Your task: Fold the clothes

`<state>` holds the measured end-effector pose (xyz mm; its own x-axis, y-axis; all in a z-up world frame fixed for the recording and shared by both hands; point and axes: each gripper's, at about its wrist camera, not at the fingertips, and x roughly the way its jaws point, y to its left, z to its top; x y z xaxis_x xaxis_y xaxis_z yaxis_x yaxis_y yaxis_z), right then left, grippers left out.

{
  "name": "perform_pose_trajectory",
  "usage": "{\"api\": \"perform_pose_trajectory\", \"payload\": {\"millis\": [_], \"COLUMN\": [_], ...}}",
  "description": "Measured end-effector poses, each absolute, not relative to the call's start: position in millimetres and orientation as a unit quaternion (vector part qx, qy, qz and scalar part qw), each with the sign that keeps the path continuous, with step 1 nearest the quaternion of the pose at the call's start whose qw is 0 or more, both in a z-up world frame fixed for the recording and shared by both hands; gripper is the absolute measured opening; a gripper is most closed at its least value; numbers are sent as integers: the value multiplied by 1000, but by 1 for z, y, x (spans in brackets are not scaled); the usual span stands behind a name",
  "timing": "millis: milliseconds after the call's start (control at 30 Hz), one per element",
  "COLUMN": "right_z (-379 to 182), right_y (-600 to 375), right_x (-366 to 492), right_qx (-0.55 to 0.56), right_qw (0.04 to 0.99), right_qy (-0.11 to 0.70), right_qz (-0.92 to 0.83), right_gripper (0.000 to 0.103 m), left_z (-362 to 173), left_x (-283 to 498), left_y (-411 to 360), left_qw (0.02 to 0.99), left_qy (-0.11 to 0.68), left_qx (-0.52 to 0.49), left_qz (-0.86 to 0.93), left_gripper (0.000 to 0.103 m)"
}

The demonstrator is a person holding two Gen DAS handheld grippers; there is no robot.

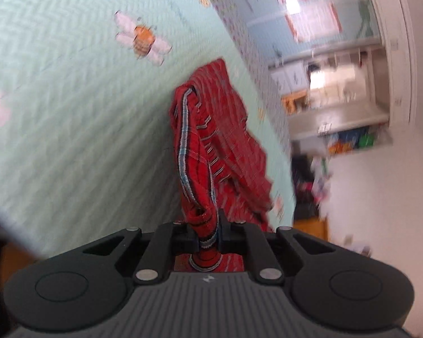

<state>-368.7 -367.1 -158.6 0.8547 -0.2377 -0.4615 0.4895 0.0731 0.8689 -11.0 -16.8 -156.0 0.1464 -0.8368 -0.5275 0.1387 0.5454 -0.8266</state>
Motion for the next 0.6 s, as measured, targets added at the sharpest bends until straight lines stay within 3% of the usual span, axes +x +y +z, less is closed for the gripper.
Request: {"api": "perform_pose_trajectory", "payload": {"millis": [67, 167, 233, 433, 500, 567, 600], "right_z": [-178, -208, -223, -172, -170, -167, -166], "right_y": [-360, -355, -356, -367, -392, -416, -429], "right_x": [-386, -404, -414, -445, -416, -387, -373], "right_qx": [640, 632, 617, 544, 521, 497, 485], "right_qw": [719, 703, 690, 770, 789, 808, 817], "right_qy": [121, 171, 210, 133, 142, 151, 155], "right_qz": [-243, -277, -314, -306, -292, -278, -270], "right_gripper": [11, 24, 25, 43, 66, 79, 79], "left_z": [-179, -209, -208, -154, -146, -149, -155], "left_x": [-19, -22, -26, -3, 17, 37, 47], "left_y": [-6, 13, 28, 43, 19, -11, -26], "left_qw": [678, 661, 660, 710, 721, 716, 716], "left_qy": [577, 612, 609, 541, 522, 525, 529], "left_qx": [-301, -298, -299, -250, -218, -198, -189], "left_qz": [-341, -316, -324, -376, -400, -416, -415], "left_gripper": [13, 16, 17, 26, 29, 29, 29]}}
